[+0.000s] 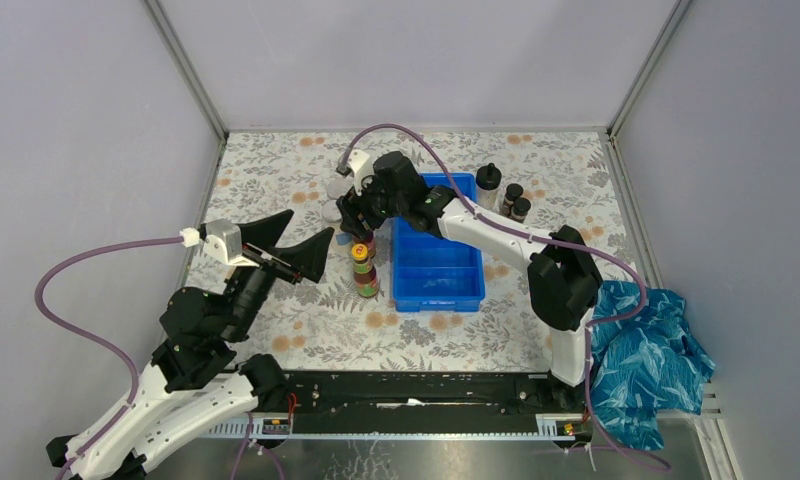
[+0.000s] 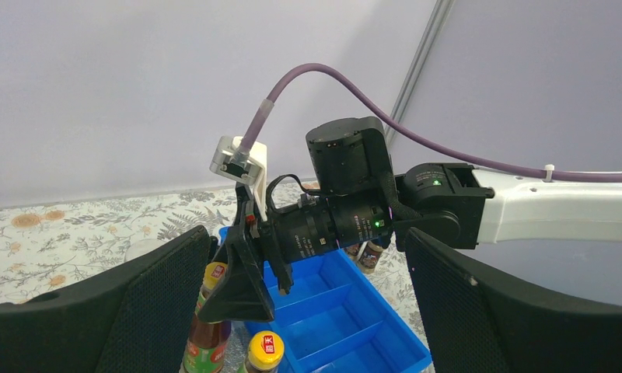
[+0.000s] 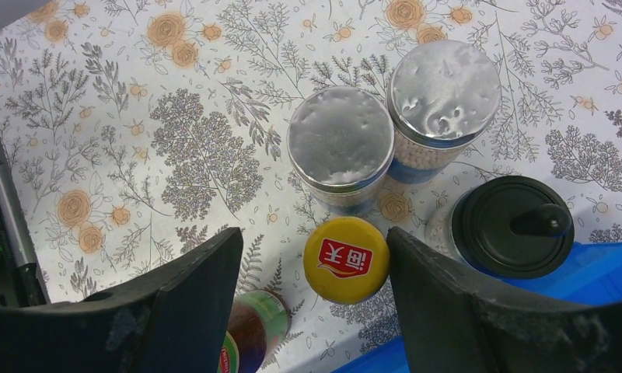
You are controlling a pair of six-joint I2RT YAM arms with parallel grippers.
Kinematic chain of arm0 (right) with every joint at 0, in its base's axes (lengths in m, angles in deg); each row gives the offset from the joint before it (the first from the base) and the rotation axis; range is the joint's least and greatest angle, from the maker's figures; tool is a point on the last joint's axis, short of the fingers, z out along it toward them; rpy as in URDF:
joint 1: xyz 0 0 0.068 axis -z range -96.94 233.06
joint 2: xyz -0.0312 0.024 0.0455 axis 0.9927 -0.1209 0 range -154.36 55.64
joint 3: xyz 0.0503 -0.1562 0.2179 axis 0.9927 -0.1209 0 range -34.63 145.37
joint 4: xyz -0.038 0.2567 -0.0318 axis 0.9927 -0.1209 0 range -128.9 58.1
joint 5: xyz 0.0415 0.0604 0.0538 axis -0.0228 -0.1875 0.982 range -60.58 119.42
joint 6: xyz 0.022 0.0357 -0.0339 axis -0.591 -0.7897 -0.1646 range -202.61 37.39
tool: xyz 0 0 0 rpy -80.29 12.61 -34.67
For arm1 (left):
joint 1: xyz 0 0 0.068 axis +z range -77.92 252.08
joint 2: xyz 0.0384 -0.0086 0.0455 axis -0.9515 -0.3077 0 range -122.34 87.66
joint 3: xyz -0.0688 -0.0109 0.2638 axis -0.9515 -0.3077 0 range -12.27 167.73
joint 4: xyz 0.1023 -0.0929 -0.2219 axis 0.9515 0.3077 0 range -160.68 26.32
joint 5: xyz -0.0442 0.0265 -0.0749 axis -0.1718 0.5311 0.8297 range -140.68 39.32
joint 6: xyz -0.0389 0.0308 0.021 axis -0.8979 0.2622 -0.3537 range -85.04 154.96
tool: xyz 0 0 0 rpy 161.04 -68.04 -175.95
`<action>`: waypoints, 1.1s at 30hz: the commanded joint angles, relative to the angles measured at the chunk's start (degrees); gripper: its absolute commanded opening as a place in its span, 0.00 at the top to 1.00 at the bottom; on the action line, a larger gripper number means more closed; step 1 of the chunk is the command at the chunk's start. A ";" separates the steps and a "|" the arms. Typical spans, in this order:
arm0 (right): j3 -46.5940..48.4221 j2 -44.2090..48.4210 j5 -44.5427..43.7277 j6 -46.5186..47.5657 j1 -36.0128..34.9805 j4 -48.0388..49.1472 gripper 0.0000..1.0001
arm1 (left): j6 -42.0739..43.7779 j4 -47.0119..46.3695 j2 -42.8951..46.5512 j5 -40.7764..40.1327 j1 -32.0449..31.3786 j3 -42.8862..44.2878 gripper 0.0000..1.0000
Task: Organize the condiment bottles
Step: Pick up the bottle from the center of the board.
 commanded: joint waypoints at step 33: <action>-1.82 -0.34 -2.20 0.66 0.48 4.66 0.66 | 1.96 1.10 -0.12 0.97 -0.38 -0.85 0.01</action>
